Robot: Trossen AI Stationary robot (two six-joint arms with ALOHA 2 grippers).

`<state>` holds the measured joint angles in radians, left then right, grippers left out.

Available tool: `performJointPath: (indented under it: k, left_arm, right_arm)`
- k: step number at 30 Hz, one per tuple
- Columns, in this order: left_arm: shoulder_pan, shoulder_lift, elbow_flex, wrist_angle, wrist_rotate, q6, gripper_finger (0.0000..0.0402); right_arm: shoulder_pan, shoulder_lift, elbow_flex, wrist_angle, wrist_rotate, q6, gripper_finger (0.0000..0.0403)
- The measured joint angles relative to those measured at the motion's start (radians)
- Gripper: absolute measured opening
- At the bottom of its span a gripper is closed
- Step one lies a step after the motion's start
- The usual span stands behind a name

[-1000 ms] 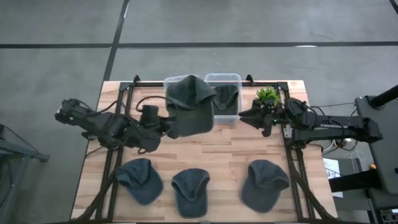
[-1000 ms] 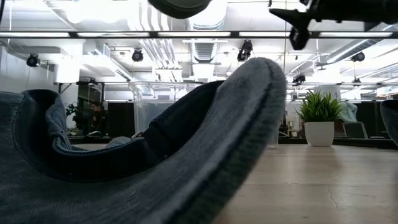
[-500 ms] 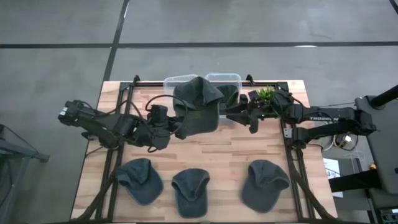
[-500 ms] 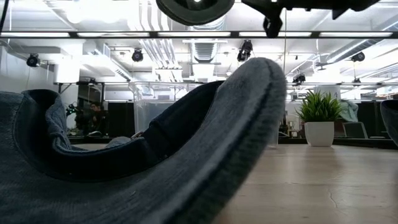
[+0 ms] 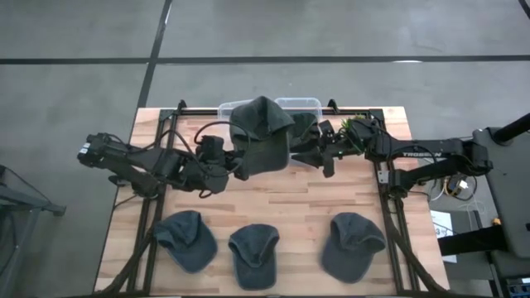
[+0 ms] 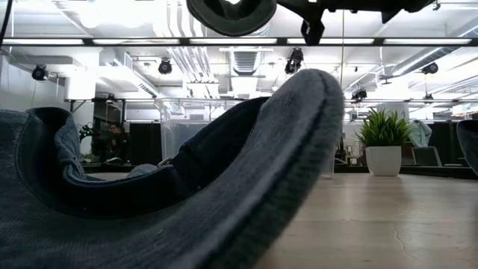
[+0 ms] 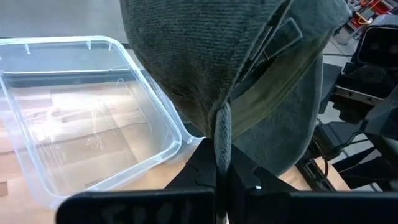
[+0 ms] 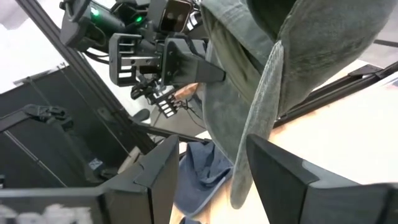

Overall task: Pick & Place hat
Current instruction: Put the gray cap into the right transparent bin

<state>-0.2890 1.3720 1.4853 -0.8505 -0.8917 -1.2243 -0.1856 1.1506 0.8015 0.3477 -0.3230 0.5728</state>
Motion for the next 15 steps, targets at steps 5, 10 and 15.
performJointPath:
  k: [5,10,15]
  left_arm:
    - [0.005,0.0,-0.001,-0.001,-0.001,0.0,0.0003]
    - [0.004,0.0,0.0,-0.001,0.0,0.002,0.0003]
    - [0.004,0.0,0.011,0.001,-0.007,0.004,0.0003]
  right_arm:
    - [0.0,0.033,0.029,-0.002,0.016,0.002,0.0182]
    - [0.0,0.058,0.047,-0.048,0.042,0.003,0.0182]
    - [-0.003,0.053,0.055,-0.137,0.067,0.001,0.0182]
